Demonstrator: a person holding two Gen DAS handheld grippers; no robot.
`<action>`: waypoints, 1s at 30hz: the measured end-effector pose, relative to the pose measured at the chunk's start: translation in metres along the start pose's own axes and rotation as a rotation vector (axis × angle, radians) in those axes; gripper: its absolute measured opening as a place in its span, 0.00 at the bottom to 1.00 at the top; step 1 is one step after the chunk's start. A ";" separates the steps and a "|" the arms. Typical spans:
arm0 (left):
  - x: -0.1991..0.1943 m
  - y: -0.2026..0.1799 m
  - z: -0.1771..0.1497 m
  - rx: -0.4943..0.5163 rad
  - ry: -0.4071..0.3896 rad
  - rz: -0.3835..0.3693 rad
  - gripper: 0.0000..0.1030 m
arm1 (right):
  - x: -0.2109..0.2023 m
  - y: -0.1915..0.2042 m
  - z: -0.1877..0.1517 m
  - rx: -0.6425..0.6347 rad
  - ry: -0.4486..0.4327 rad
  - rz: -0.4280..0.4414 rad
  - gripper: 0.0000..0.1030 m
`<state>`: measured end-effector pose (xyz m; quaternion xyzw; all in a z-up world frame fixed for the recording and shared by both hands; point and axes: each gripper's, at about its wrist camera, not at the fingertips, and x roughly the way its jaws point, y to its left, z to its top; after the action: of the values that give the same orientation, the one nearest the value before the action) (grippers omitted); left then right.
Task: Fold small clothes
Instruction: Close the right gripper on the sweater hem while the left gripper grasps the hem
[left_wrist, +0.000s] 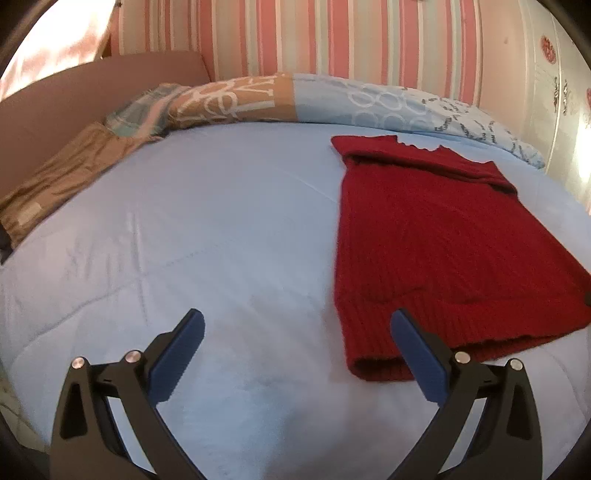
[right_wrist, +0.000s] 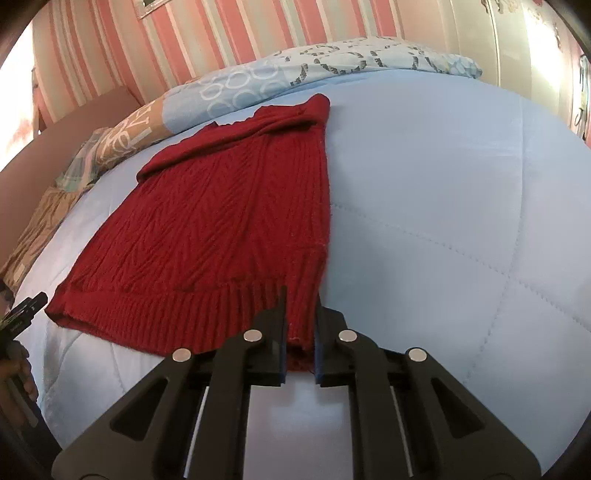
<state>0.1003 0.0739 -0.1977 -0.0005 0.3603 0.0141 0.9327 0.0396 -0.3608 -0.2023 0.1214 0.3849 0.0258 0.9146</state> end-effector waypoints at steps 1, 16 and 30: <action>0.001 0.000 0.000 -0.012 0.005 -0.017 0.99 | 0.000 0.001 0.000 -0.006 0.002 0.001 0.10; 0.035 -0.031 -0.002 -0.012 0.100 -0.137 0.58 | -0.001 -0.003 0.000 0.006 -0.001 0.026 0.10; 0.029 -0.031 -0.005 -0.042 0.065 -0.166 0.08 | -0.005 0.001 -0.001 -0.010 -0.016 0.008 0.09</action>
<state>0.1195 0.0432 -0.2212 -0.0503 0.3888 -0.0560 0.9183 0.0355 -0.3599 -0.1991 0.1185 0.3770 0.0303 0.9181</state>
